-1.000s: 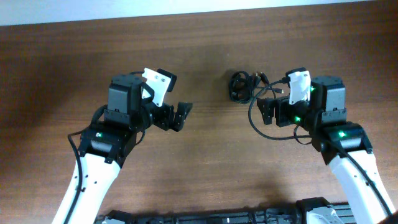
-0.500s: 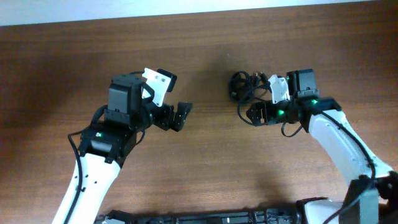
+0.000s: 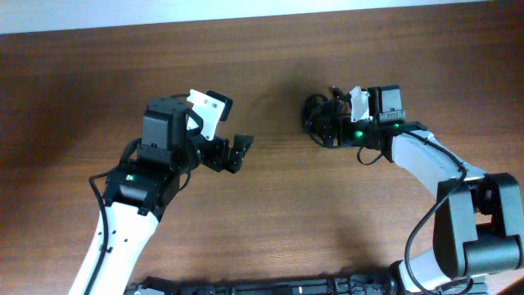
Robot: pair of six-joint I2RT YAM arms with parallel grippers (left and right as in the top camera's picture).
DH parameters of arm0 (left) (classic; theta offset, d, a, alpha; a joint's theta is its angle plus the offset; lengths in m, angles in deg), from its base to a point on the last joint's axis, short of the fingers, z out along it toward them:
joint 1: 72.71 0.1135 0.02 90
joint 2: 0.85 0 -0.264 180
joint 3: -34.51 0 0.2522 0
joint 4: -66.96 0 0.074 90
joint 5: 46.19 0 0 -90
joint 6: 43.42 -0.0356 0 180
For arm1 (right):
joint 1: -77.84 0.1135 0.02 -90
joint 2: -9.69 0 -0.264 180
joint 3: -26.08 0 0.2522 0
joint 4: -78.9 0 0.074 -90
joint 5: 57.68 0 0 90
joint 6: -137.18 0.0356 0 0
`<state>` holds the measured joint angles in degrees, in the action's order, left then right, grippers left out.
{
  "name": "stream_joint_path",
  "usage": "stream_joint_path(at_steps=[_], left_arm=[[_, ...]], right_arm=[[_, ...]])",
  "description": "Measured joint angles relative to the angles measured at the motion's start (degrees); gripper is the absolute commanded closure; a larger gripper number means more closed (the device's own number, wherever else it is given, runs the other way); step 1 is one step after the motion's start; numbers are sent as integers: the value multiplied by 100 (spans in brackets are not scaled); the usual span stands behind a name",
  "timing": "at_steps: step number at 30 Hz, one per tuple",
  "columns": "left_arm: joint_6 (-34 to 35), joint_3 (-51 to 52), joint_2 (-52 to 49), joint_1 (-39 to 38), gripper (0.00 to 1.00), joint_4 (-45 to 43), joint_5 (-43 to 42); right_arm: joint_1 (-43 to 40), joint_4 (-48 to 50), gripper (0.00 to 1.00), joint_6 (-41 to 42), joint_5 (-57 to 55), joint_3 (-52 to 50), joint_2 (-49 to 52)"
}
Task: Untangle cables
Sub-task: 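Reach the right gripper to the cable bundle and grasp it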
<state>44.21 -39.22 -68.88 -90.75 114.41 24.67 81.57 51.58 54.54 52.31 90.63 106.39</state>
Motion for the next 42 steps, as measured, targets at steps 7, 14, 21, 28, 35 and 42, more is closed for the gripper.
stream_joint_path(at_steps=[7,14,21,28,35,42], left_arm=[[0,0,0,0,1,57,-2],[0,0,0,0,1,146,0],[0,0,0,0,1,166,0],[0,0,0,0,1,162,-2],[0,0,0,0,1,107,-2],[0,0,0,0,1,94,0]], right_arm=[[0,682,1,46,-584,-2,2],[0,855,5,-739,-815,-2,2],[-7,1534,20,-824,-610,7,887],[-7,2059,66,-835,-413,4,964],[22,2070,76,-798,-295,4,966],[227,2092,96,-756,-297,4,966]])
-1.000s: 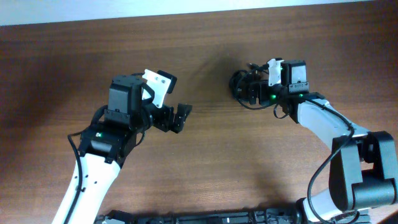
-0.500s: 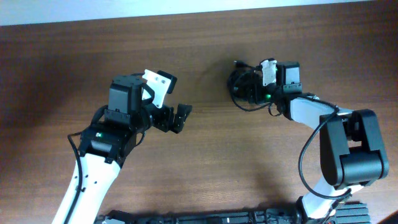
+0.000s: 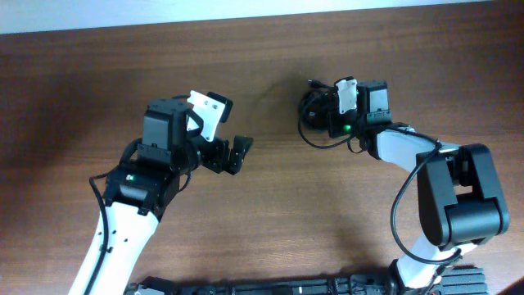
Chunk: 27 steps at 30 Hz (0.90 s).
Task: Untangle cables
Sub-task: 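Reach the right gripper to the cable bundle and grasp it, then lift the bundle with the right gripper and grasp it with the left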
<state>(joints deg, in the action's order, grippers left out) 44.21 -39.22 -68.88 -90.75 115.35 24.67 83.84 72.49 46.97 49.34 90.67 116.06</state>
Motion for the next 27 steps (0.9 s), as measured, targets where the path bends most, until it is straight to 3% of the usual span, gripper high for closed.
stream_joint_path(at_steps=[10,15,19,20,22,24,27], left_arm=[[0,0,0,0,1,17,0],[-2,0,0,0,1,101,-2],[-4,0,0,0,1,155,-59],[-103,0,0,-2,1,155,-190],[-1067,0,0,-323,1,166,-896],[-1906,-2,0,-863,1,186,-933],[-2448,-4,0,-1364,1,131,-675]], right_arm=[[-4,-452,96,463,455,166,157],[-90,-737,96,754,2260,166,48],[-713,-730,96,1102,4284,166,-249],[-848,-726,96,1200,4793,166,-251],[-940,-645,96,1379,5842,166,-254],[-940,-599,96,1421,6067,166,-258],[-940,-584,96,1475,6271,166,-260]])
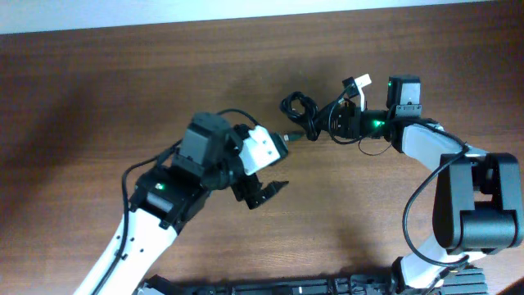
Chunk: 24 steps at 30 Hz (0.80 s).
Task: Untangle cables
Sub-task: 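Lift the bundle with the right gripper and grasp it with the left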
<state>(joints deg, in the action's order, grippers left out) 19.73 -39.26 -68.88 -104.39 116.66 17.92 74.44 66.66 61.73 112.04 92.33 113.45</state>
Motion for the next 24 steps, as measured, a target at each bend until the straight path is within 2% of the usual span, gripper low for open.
stream_joint_path(at_steps=[10,13,16,20,24], left_arm=[[-614,0,-74,-68,1,-1016,885],[-905,0,-260,-144,1,-1069,935],[-1478,0,-431,-459,1,-1163,970],[-2350,0,-610,-723,1,-1292,1106],[-2636,0,-785,-726,1,-1661,1290]], right_arm=[[24,328,96,48,575,0,-2],[70,807,96,520,612,-15,-4],[83,994,96,1027,660,-15,-9],[188,1294,96,1292,680,-15,-11],[380,1633,96,1552,684,-15,-11]])
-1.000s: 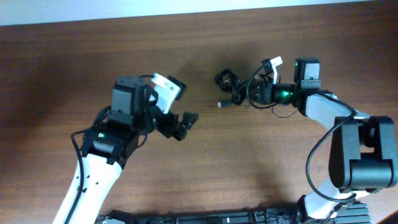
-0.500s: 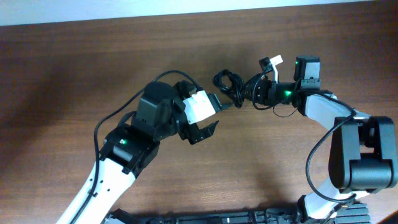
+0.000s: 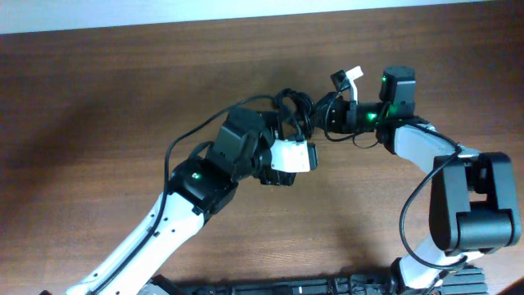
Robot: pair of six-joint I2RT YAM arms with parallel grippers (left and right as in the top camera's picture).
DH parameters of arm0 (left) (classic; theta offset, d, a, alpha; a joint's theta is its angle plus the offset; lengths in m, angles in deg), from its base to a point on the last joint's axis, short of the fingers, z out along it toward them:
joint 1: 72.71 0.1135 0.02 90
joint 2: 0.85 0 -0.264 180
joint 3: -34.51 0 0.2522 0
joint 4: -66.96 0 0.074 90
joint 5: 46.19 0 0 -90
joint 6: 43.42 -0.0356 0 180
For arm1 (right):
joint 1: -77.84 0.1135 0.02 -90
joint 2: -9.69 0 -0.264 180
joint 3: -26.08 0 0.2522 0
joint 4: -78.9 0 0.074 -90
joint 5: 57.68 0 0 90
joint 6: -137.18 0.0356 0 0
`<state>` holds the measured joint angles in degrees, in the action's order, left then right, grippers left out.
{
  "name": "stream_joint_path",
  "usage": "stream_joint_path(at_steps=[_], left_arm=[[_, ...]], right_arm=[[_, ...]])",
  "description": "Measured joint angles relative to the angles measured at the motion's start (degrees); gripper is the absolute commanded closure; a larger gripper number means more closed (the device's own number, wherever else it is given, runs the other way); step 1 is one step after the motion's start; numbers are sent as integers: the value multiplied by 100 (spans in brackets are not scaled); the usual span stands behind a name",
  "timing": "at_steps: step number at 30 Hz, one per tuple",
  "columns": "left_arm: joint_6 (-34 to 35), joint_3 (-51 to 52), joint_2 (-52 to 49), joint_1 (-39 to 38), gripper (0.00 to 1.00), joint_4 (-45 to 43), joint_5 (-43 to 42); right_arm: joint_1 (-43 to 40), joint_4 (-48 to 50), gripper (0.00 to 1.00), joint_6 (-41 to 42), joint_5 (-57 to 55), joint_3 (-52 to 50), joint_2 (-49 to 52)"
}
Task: Untangle cables
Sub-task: 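Lift the bundle with the right gripper and grasp it with the left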
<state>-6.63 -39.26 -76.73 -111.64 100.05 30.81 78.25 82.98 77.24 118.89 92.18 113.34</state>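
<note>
A tangled bundle of black cables (image 3: 292, 105) hangs at the middle of the overhead view, between the two arms. From the right, my right gripper (image 3: 322, 115) is shut on the bundle's right side. My left gripper (image 3: 283, 131) has come up from below left and sits right against the lower left of the bundle. Its fingers are hidden under the wrist and its white camera, so their state does not show. A loose cable loops from the bundle over the left wrist.
The brown wooden table (image 3: 98, 98) fills the view, with a pale wall strip along the far edge. The right arm's white links (image 3: 426, 152) bend down the right side. A dark rail (image 3: 270, 287) runs along the near edge.
My left arm has moved up and to the right, from below the bundle to touching its lower left side. The right gripper still holds the bundle in about the same place.
At first the left gripper stood open at centre left while the right gripper was at the bundle lying on the table. The right gripper then had the bundle further left and stretched out. Now the left gripper is at it.
</note>
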Motion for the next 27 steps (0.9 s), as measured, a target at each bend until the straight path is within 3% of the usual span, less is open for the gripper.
stream_joint_path(at_steps=[8,17,19,23,27], left_arm=[[-109,0,-59,0,1,-354,774],[-267,0,-61,0,1,-109,599],[-501,0,-63,0,8,55,422],[-688,0,-63,0,1,153,378],[-750,0,-63,-2,2,146,588]], right_arm=[[94,114,96,190,13,0,0],[94,367,96,595,17,-2,0],[94,367,96,723,15,-2,0],[111,367,96,835,17,0,0],[273,437,96,955,-11,-2,0]])
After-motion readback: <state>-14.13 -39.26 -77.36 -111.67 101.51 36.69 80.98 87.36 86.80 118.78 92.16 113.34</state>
